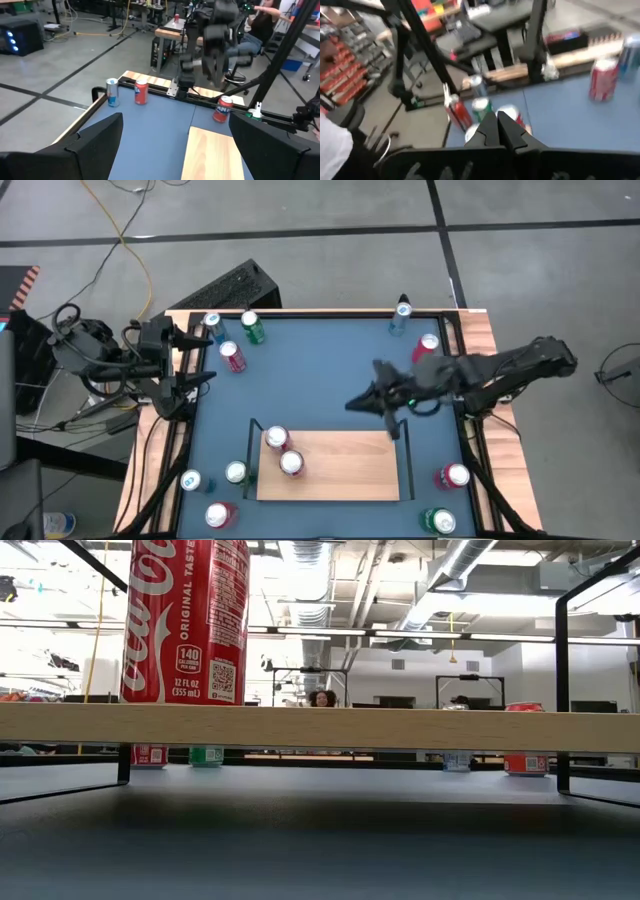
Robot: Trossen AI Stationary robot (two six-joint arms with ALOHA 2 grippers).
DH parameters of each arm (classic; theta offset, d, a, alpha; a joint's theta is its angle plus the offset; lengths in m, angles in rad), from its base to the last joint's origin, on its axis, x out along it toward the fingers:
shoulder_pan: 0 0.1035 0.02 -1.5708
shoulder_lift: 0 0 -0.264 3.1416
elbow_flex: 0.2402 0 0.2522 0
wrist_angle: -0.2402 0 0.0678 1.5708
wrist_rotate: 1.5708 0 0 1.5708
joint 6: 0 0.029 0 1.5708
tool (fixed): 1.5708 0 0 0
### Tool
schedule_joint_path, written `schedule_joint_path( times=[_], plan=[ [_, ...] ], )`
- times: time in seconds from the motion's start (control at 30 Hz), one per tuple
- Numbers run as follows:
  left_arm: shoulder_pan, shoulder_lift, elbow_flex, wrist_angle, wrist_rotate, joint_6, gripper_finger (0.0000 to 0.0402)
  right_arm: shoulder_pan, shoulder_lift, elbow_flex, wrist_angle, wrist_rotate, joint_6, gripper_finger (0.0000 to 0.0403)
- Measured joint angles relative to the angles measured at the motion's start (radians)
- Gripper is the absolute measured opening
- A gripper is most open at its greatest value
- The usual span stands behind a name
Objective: Place canned beverage on shelf
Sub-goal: Put the right red soda can on the shelf aligned with the other red soda can
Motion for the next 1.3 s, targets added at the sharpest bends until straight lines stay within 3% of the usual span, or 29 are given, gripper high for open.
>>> schedule_joint_path(
  times=[0.27, 0.73, 0.9, 1.3],
  plan=[
    [0.0, 0.0, 0.0, 0.0, -0.043, 0.0, 0.0352, 0.064, 0.245, -0.001, 0.07, 0.048, 0.041, 0.0],
    [0.0, 0.0, 0.0, -0.003, -0.044, 0.004, 0.0352, 0.052, 0.544, 0.018, 0.293, -0.054, 0.1, 0.0],
    [0.0, 0.0, 0.0, -0.004, -0.044, 0.004, 0.0352, 0.053, 0.603, 0.053, 0.309, -0.073, 0.121, 0.0],
    [0.0, 0.0, 0.0, -0.01, -0.043, 0.008, 0.0352, 0.038, 0.604, 0.06, 0.341, -0.081, 0.115, 0.0]
  ],
)
